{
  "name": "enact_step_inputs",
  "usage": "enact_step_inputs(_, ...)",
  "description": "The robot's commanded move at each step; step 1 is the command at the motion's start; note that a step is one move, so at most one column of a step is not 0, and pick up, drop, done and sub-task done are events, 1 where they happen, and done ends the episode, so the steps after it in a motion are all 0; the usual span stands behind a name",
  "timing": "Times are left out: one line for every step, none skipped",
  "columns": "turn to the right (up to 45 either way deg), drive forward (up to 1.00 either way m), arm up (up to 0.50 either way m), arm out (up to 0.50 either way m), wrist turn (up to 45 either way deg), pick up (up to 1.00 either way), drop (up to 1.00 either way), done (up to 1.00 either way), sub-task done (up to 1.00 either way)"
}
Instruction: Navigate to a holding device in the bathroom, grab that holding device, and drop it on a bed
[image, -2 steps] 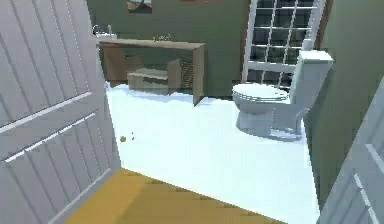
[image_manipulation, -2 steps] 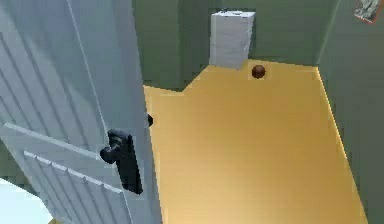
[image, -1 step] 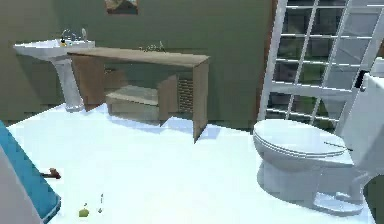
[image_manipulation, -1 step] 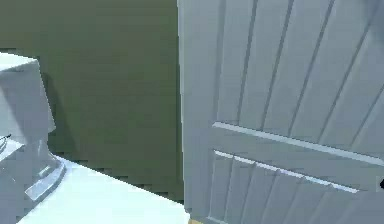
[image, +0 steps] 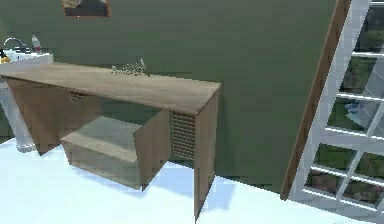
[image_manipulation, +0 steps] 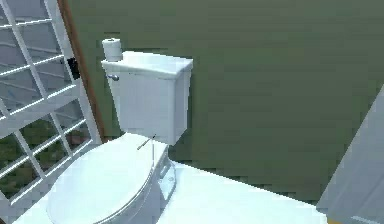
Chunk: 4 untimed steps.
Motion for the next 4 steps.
enact_step_inputs(6.0, 0.00, 0.00, 0.00, 0.0, 0.00, 0.00, 0.00, 0.00)
enact_step_inputs(0.0, 0.45, 0.00, 0.00, 0.0, 0.00, 0.00, 0.00, 0.00)
enact_step_inputs(-45.0, 0.00, 0.00, 0.00, 0.0, 0.00, 0.00, 0.00, 0.00)
enact_step_inputs(-45.0, 0.00, 0.00, 0.00, 0.0, 0.00, 0.00, 0.00, 0.00)
